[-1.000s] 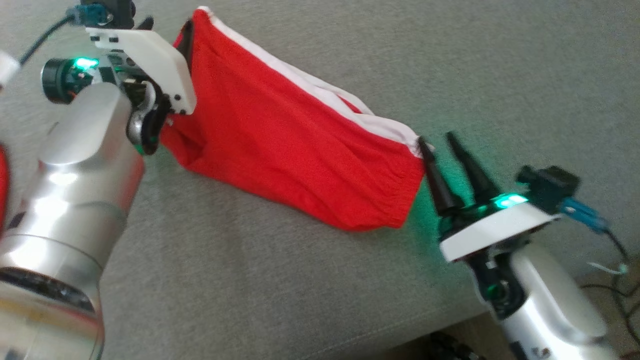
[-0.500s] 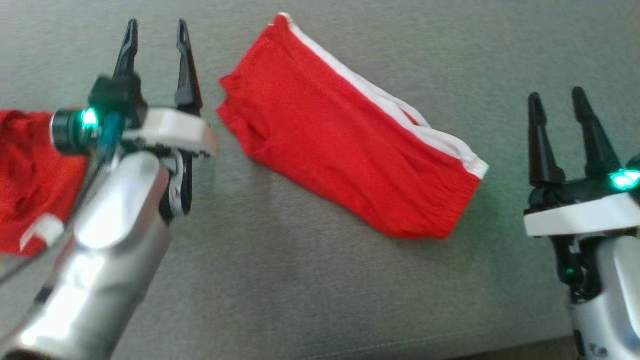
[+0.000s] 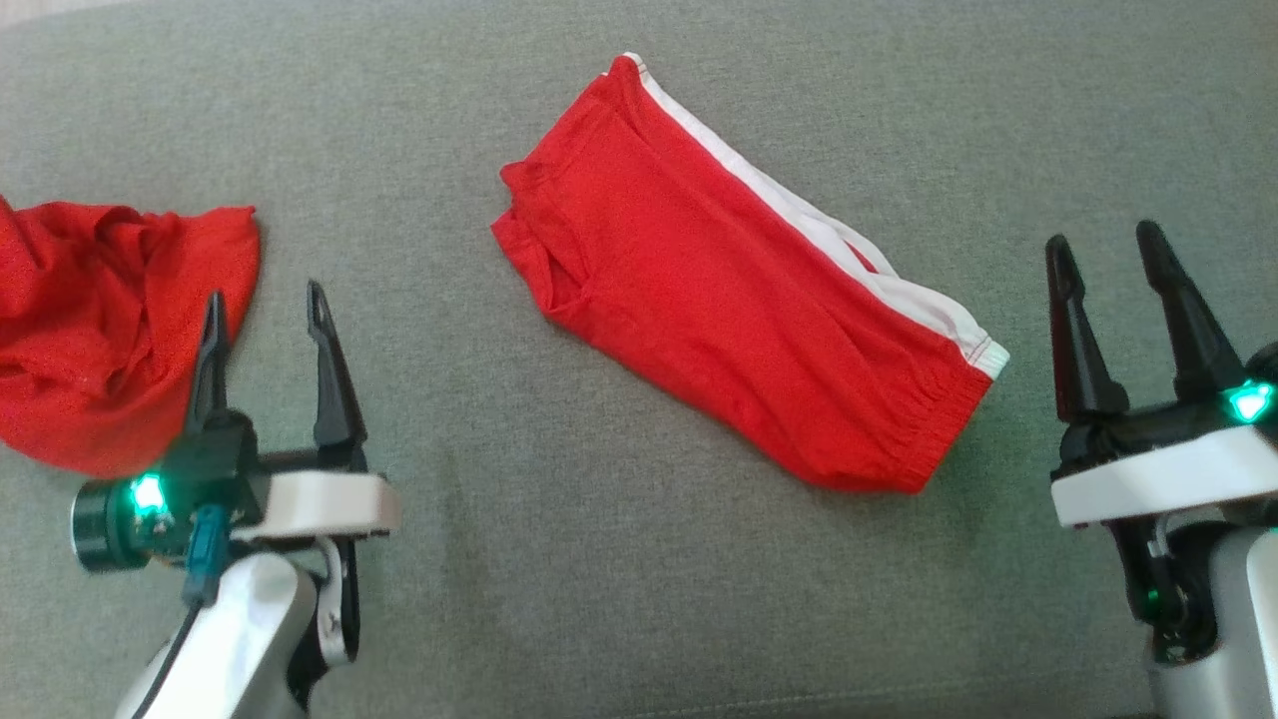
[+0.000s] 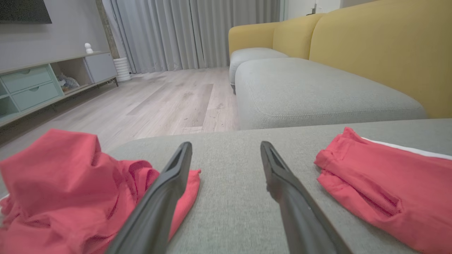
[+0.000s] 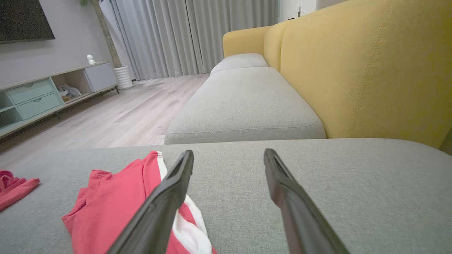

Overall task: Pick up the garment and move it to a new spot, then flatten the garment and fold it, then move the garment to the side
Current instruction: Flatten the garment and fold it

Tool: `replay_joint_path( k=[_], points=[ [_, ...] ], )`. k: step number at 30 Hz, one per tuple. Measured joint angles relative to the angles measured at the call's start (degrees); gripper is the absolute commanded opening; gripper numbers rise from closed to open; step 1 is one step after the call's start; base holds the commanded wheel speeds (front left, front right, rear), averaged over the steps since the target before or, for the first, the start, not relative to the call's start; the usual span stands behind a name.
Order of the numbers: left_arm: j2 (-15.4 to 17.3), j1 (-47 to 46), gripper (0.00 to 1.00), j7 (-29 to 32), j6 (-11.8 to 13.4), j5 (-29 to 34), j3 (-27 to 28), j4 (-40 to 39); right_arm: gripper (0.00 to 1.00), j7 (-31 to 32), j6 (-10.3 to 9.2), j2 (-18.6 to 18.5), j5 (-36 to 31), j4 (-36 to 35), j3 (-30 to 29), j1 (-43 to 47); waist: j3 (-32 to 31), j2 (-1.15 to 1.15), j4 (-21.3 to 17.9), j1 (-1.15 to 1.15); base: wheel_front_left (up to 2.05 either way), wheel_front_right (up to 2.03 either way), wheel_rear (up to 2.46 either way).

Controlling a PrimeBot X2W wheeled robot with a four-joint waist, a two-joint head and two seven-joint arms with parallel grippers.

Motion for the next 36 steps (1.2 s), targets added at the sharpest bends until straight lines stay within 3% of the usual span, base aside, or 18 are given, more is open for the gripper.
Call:
replay_joint_path(
  k=[20,25,27,31,36],
  points=[
    [2.79,0.49,1.0,3.85,-0.01,0.02,-0.67,-4.14,1.0,1.07,0.0,1.12,-0.18,-0.45,-0.67,1.03,0.46,0.0,0.32,0.0,0.0,0.0,0.0],
    [1.92,-8.92,1.0,10.78,-5.06,-0.96,-4.05,-2.66,1.0,1.07,0.0,1.12,-0.16,-0.83,-0.63,0.74,2.14,0.0,0.08,0.0,0.0,0.0,0.0],
    [-0.02,-14.56,1.0,15.66,-7.98,-1.99,-5.99,-0.29,1.0,1.07,0.0,1.12,-0.08,-0.85,-0.45,0.37,3.05,0.0,-0.22,0.01,0.0,0.0,0.0],
    [-4.89,-23.71,1.0,24.79,-12.81,-4.19,-9.94,8.24,1.0,1.07,0.0,1.04,-0.09,-0.47,0.05,-1.47,4.95,0.0,-1.37,0.01,0.0,0.0,0.0],
    [-9.62,-30.27,1.0,30.0,-16.15,-6.88,-11.09,21.57,1.0,0.99,0.0,1.04,-0.02,0.65,1.01,-2.54,6.74,0.0,-3.32,0.02,0.0,0.0,0.0]
  ],
)
